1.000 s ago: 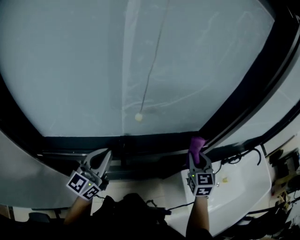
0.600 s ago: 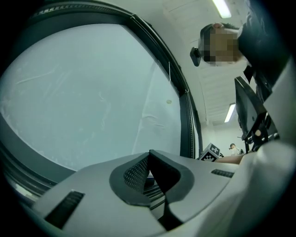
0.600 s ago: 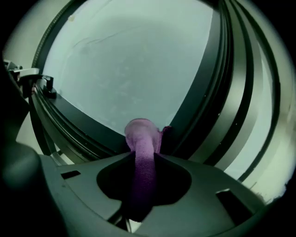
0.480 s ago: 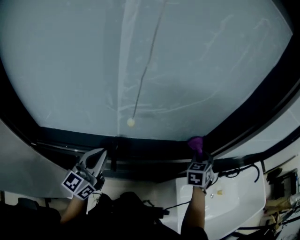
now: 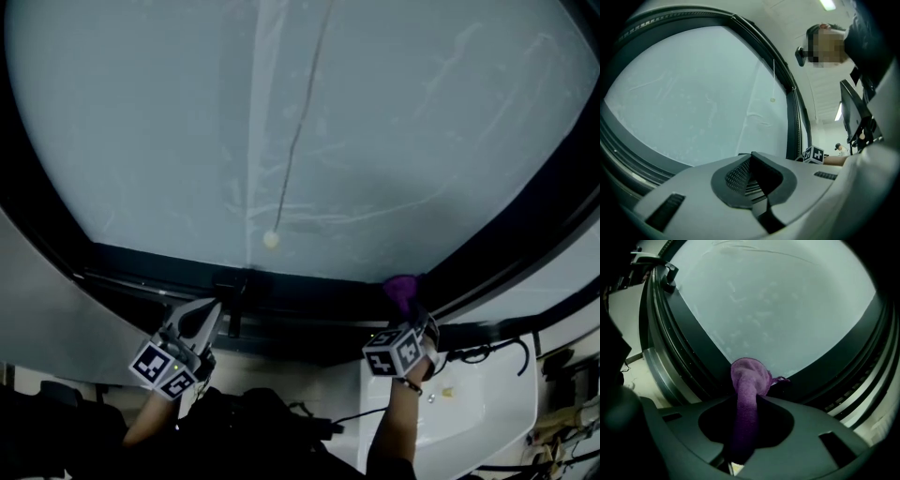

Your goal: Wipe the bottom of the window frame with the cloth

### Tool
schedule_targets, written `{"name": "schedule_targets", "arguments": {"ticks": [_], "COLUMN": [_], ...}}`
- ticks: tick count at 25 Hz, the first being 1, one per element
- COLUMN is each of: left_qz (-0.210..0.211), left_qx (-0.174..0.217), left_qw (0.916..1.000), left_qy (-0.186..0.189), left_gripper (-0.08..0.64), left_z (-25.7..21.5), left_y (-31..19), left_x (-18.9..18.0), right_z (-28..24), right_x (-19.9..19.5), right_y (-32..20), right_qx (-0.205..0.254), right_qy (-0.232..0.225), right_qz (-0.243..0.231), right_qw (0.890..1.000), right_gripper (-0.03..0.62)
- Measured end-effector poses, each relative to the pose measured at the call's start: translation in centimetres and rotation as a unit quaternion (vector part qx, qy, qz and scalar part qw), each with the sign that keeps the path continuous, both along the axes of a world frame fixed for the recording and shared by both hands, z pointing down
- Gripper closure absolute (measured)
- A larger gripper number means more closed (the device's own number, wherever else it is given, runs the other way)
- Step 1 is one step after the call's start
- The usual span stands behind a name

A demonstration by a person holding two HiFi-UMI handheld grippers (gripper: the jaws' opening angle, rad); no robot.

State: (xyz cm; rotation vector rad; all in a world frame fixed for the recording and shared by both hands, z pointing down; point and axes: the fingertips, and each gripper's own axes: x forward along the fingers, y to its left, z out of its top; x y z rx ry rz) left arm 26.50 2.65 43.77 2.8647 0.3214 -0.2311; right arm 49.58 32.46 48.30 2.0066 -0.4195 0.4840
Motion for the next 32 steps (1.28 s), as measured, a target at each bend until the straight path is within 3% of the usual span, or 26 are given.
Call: {"name": "schedule_targets", "arguments": {"ticks": [5,17,32], "left_qz": [0.006,0.039,0.065], "left_qx": [-0.001,0.02,0.04], "left_qw": [1.0,0.999,0.997], "left_qy": [0.0,0.007,-0.012], "left_gripper": [0.559,0.559,0.56], "left_z": [0.0,-2.3,-2.0], "left_y": [-1.0,-4.5,-6.7], "left_x": [-0.4,-2.2,-3.9], "right_z": [0.4,0.5,1.0], "right_x": [-1.1,-4.4,-7.4], "right_y": [-1.4,-5.6,-9.4], "right_qx": [-0.004,-0.065,-0.05], "right_qy": [-0.026,-0.092,-0.12], "right_qz": [-0.029,-0.051,-0.051], "right_qw": [0.999,0.992,0.99], "right_gripper": [0.512,0.512,0.511]}}
